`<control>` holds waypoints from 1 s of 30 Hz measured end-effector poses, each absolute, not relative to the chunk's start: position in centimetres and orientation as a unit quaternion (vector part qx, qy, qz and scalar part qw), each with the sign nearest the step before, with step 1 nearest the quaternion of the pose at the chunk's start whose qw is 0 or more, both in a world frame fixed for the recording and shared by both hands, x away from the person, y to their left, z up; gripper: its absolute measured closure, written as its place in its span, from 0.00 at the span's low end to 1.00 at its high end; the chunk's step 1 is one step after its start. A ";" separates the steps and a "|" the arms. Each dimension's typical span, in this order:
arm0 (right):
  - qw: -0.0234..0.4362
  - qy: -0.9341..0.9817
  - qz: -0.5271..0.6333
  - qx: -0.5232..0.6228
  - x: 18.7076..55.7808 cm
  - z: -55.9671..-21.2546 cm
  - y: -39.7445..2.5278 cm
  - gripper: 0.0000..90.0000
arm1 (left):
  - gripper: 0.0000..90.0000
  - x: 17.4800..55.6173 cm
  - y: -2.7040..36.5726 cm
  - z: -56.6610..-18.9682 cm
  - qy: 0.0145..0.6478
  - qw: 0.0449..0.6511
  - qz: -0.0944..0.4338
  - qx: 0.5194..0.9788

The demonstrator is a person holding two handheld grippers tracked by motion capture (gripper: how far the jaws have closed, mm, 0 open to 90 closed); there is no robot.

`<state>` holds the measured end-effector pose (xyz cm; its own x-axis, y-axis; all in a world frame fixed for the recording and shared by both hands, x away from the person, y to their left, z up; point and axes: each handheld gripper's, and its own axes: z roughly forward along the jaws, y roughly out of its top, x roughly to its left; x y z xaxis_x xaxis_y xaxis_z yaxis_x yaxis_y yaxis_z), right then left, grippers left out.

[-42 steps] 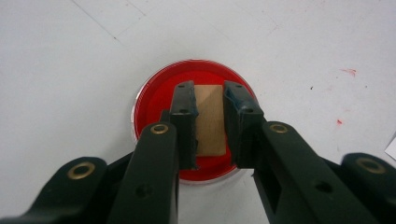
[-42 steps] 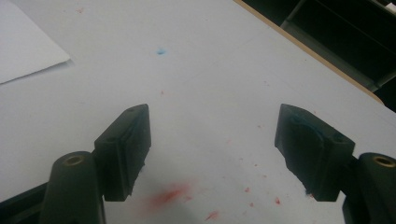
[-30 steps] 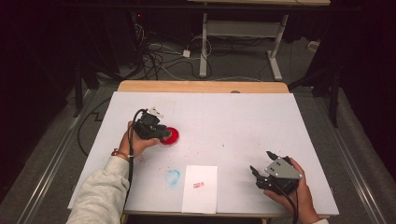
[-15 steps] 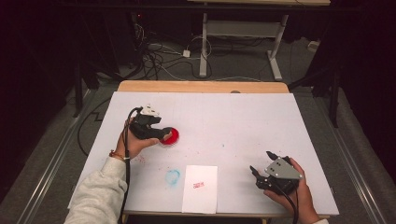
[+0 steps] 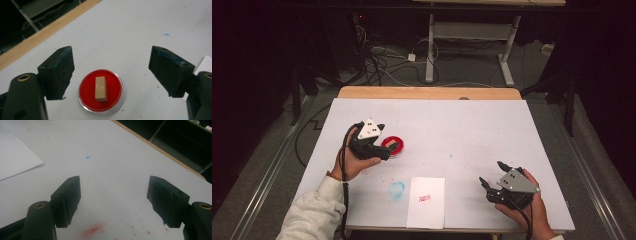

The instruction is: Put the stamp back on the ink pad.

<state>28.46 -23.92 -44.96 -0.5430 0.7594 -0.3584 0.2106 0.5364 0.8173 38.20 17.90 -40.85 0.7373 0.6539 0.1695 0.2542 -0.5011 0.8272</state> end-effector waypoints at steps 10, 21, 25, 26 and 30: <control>0.369 0.787 0.394 0.297 28.0 -44.6 -24.1 0.31 | 0.21 34.6 18.0 -42.4 0.237 0.421 0.275 0.831; 0.367 0.789 0.392 0.297 27.8 -44.7 -24.2 0.31 | 0.21 31.5 20.4 -45.2 0.232 0.395 0.294 0.839; 0.367 0.791 0.390 0.296 27.8 -44.7 -24.2 0.31 | 0.21 30.5 21.4 -46.0 0.241 0.388 0.289 0.841; 0.367 0.791 0.390 0.296 27.8 -44.7 -24.2 0.31 | 0.20 30.2 21.6 -46.3 0.243 0.388 0.288 0.841; 0.368 0.791 0.390 0.295 27.8 -44.7 -24.1 0.31 | 0.20 29.3 22.1 -46.9 0.251 0.382 0.278 0.845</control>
<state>27.83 -24.15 -44.72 -0.5552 0.7534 -0.3522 0.1803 0.5224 0.8334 29.35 22.15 -46.91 0.7197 0.6361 0.2781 0.2115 -0.5825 0.7849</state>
